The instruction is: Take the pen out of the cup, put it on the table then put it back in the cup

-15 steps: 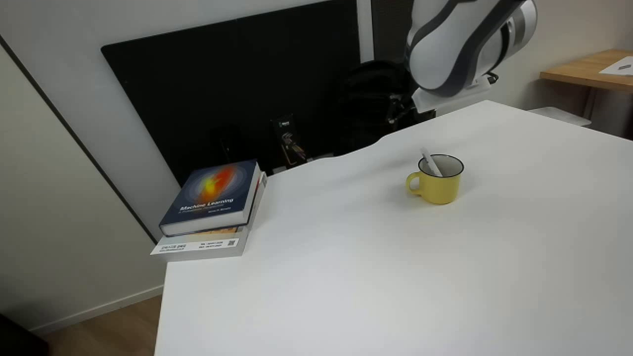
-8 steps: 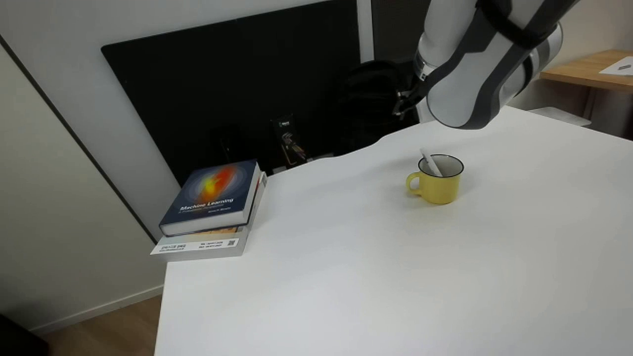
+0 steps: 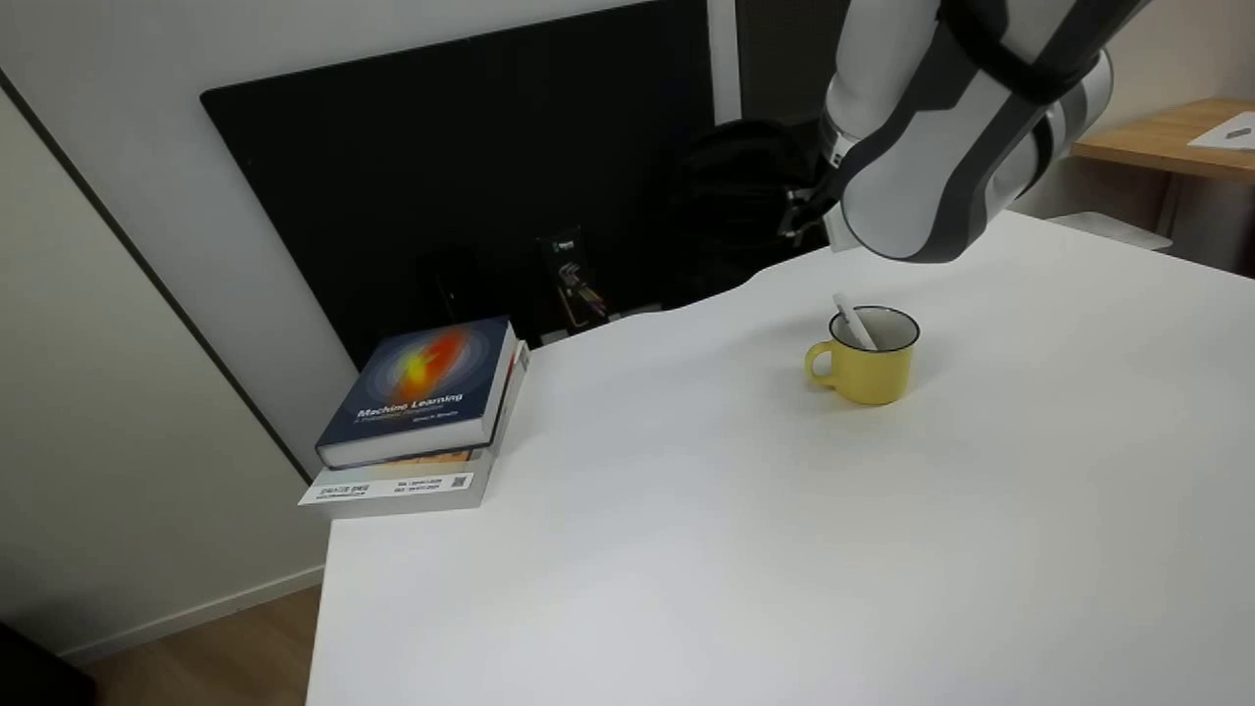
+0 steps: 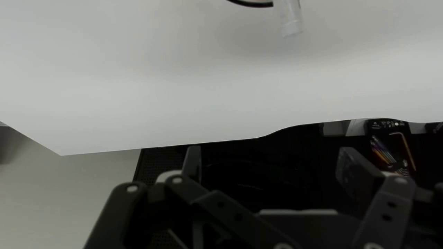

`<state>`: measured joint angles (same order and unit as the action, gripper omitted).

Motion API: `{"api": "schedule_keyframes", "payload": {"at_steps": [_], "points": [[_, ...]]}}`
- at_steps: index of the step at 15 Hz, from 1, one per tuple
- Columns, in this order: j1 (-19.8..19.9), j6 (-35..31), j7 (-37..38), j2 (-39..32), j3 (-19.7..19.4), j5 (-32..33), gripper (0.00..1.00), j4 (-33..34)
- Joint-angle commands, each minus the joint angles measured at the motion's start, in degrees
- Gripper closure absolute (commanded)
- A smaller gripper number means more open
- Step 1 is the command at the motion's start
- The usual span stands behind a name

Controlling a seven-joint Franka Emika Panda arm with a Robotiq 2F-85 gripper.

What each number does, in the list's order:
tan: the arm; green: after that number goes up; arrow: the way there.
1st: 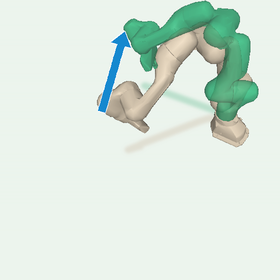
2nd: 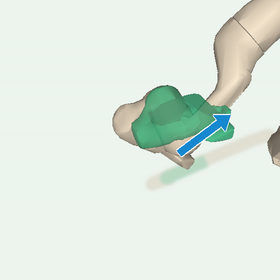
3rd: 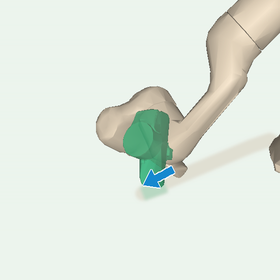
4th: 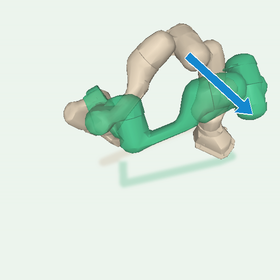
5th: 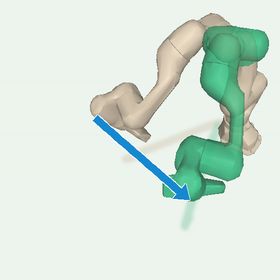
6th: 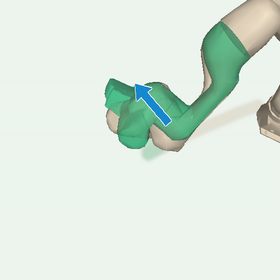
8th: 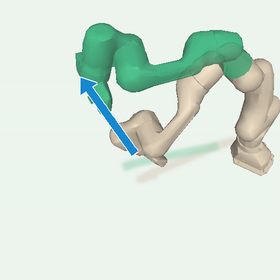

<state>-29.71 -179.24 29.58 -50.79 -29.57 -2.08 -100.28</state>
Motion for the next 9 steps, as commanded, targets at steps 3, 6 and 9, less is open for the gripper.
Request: {"api": "schedule_keyframes", "payload": {"at_steps": [3,6,9], "points": [[-1.3,-0.8,-1.4,-0.8,-1.4,-2.4,0.00,-0.3],[-5.4,-3.2,0.4,-2.9,-6.4,-2.7,0.00,-0.7],[-8.2,-6.6,1.0,-5.0,-9.6,-5.1,0.00,-1.1]]}}
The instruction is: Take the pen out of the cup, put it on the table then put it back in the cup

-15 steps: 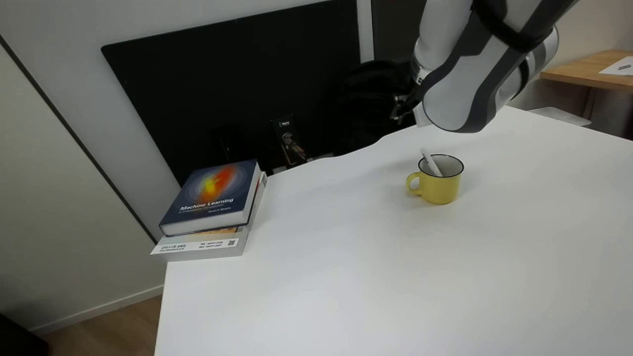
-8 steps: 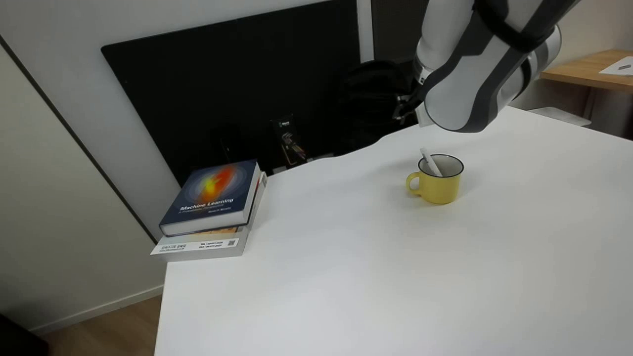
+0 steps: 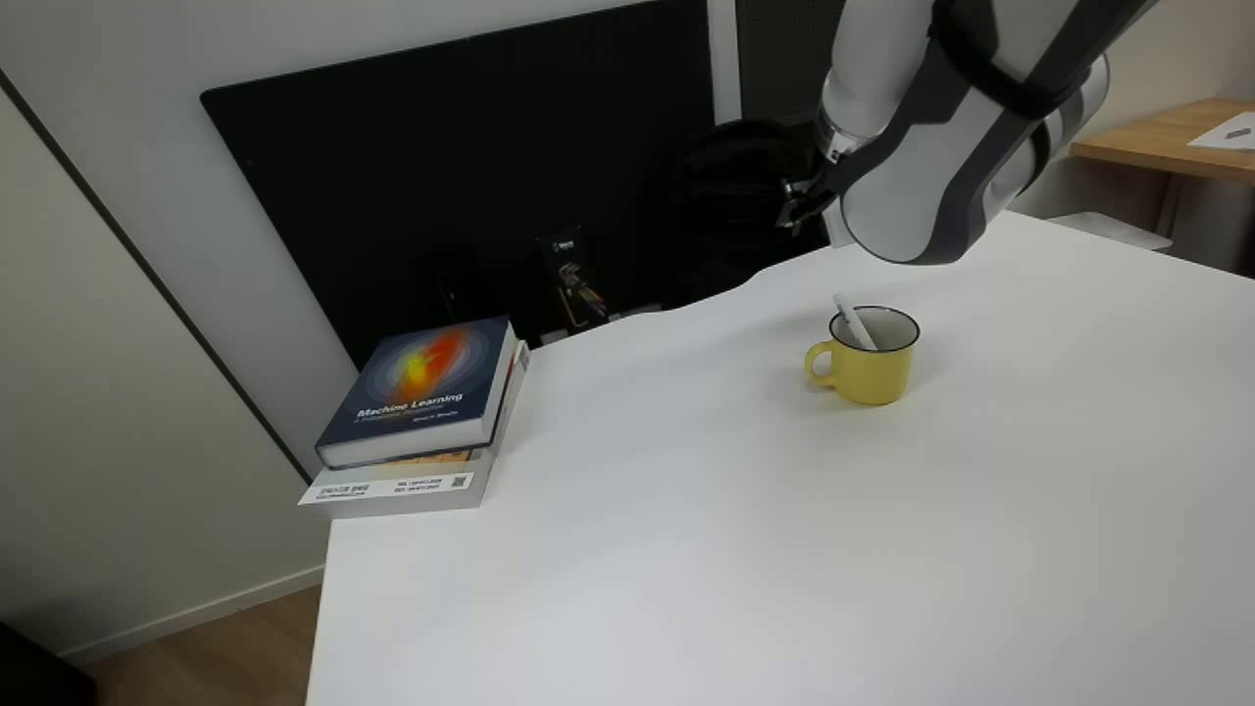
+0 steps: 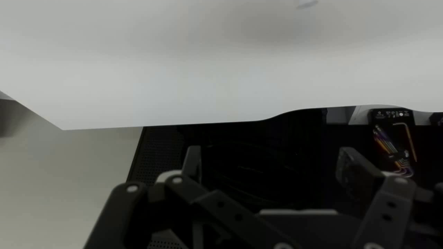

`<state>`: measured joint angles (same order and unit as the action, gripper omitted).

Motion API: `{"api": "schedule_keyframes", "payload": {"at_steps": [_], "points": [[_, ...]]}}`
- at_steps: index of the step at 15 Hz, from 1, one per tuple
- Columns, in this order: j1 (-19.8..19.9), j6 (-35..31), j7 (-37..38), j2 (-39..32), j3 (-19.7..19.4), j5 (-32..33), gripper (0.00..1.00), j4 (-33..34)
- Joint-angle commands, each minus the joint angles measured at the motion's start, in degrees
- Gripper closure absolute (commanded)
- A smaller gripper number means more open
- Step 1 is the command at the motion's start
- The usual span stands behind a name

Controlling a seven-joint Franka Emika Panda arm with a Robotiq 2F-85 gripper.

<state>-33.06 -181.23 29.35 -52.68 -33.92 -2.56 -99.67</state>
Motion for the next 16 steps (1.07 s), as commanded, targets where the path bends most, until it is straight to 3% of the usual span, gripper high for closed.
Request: {"api": "schedule_keyframes", "payload": {"at_steps": [1,9,16], "points": [[-5.0,-5.5,0.9,-3.3,-5.2,-5.8,0.00,-1.9],[-4.5,-8.9,-1.7,-4.8,-1.4,-12.4,0.00,-2.9],[-7.0,-10.4,-1.9,-7.7,-1.3,-16.2,0.00,-3.4]]}}
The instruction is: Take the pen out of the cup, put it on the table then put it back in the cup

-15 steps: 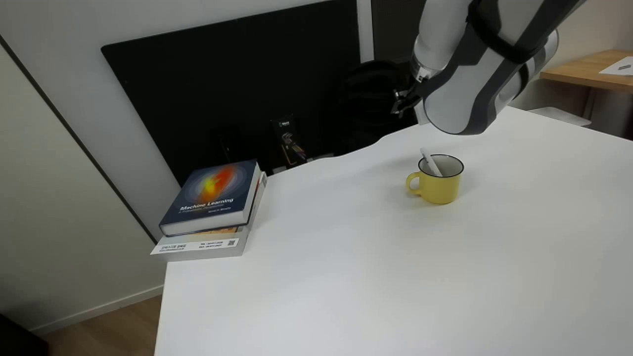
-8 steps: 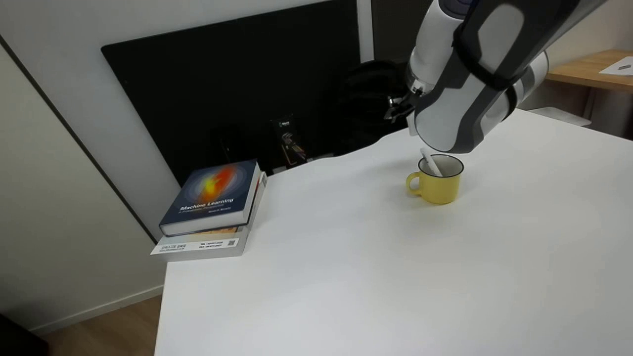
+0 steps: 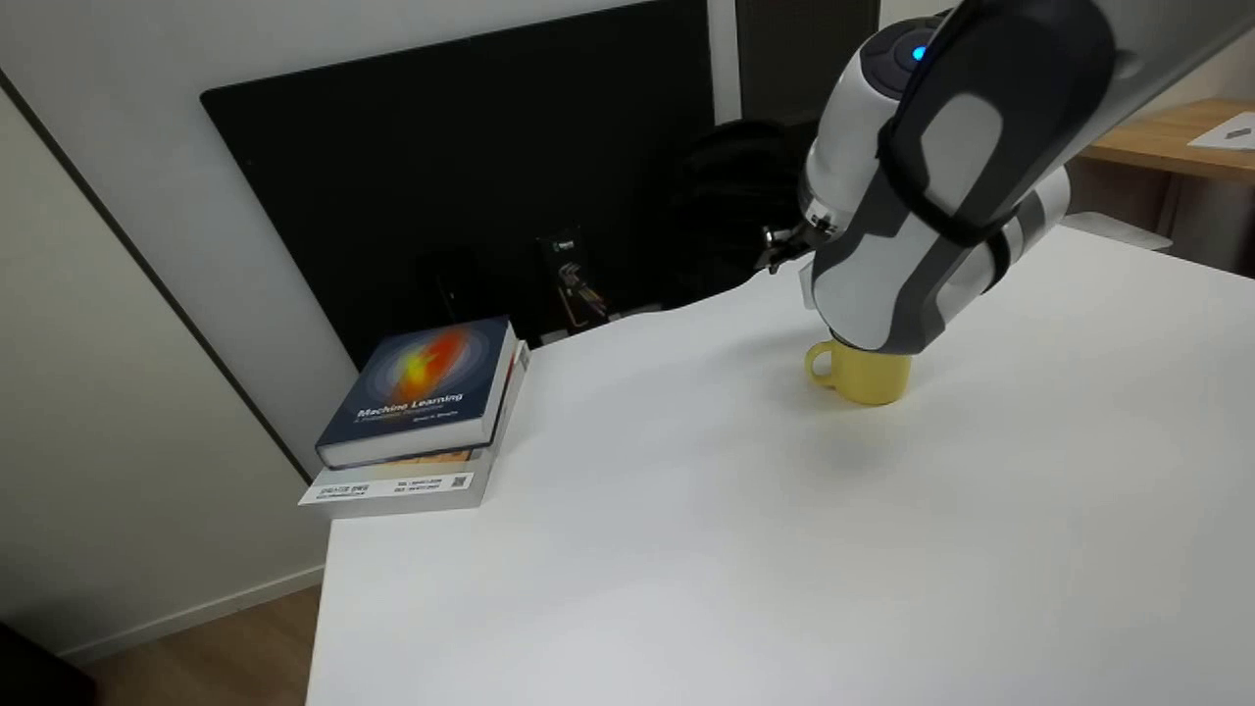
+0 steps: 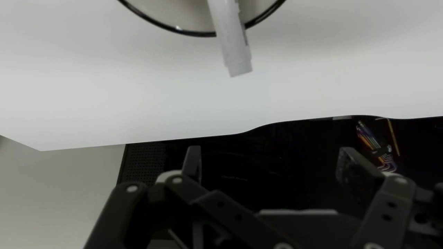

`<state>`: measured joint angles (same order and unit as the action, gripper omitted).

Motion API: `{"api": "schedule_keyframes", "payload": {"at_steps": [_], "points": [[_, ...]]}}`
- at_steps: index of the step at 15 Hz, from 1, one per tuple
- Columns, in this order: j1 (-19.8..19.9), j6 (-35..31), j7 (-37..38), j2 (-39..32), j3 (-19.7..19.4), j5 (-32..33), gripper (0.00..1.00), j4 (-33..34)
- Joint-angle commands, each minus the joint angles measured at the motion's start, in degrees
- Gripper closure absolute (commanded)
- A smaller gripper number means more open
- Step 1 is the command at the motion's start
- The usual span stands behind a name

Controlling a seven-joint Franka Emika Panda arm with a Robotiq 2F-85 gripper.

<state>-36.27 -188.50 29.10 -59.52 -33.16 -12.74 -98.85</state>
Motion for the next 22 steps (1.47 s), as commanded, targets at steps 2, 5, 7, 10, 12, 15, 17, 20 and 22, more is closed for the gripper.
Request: {"api": "schedule_keyframes", "payload": {"at_steps": [2,5,7,10,12,15,17,20,22], "points": [[-4.8,-3.5,-1.5,-1.4,-2.3,-6.9,0.00,-4.6],[-5.7,-4.1,-1.6,-2.1,-2.4,-8.3,0.00,-5.1],[-5.9,-4.2,-1.7,-2.3,-2.3,-9.0,0.00,-5.3],[-5.9,-4.5,-1.9,-2.5,-2.4,-9.7,0.00,-5.8],[-5.7,-4.5,-2.0,-2.6,-2.3,-9.9,0.00,-5.9],[-5.6,-4.4,-2.1,-2.8,-2.3,-10.1,0.00,-6.2],[-5.7,-4.3,-2.0,-2.8,-2.3,-10.3,0.00,-6.4],[-6.0,-4.2,-2.0,-2.8,-2.5,-10.6,0.00,-6.9],[-6.3,-4.1,-2.1,-2.6,-2.5,-10.7,0.00,-7.4]]}}
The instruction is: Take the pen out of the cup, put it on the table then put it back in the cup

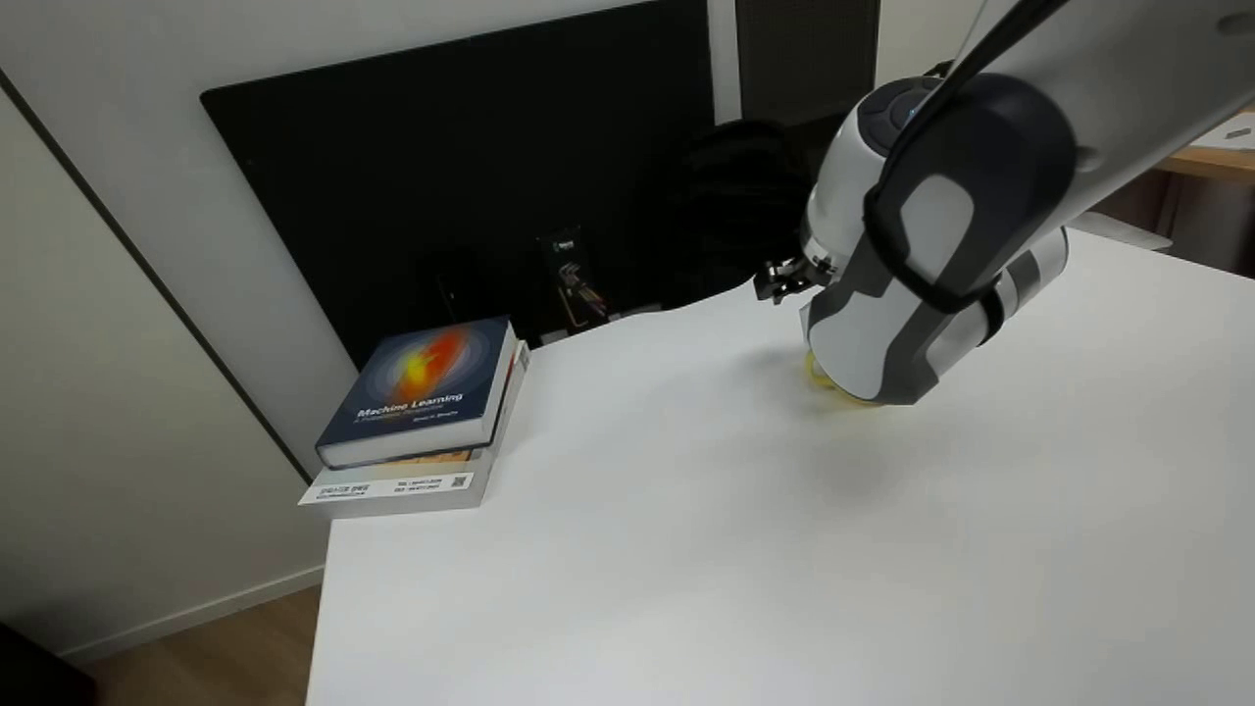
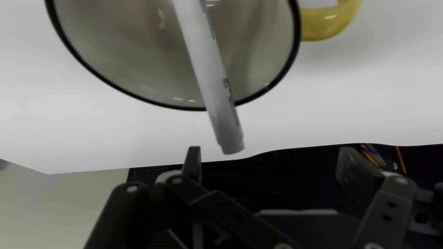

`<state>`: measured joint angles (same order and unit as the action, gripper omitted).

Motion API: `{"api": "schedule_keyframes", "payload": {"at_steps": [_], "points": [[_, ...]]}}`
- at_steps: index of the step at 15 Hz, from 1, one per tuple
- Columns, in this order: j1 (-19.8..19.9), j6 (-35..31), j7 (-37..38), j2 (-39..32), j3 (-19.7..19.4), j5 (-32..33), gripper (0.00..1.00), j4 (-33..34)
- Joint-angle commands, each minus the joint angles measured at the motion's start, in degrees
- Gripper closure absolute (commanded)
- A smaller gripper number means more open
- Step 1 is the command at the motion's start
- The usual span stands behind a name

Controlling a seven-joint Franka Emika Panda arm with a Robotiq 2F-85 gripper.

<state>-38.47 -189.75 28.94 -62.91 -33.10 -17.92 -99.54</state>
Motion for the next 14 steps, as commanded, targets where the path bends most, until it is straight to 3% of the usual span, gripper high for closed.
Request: {"api": "schedule_keyframes", "payload": {"at_steps": [1,8,9,10,14], "points": [[-4.2,-2.8,-1.9,0.9,-2.5,-5.5,0.00,-7.0],[-5.6,-3.1,-1.9,1.0,-2.7,-5.5,0.00,-8.3],[-5.8,-3.2,-1.9,0.9,-2.8,-5.6,0.25,-8.4],[-6.1,-3.3,-1.8,0.7,-3.1,-5.7,0.25,-8.4],[-6.9,-3.0,-1.8,0.4,-3.6,-5.8,0.55,-8.6]]}}
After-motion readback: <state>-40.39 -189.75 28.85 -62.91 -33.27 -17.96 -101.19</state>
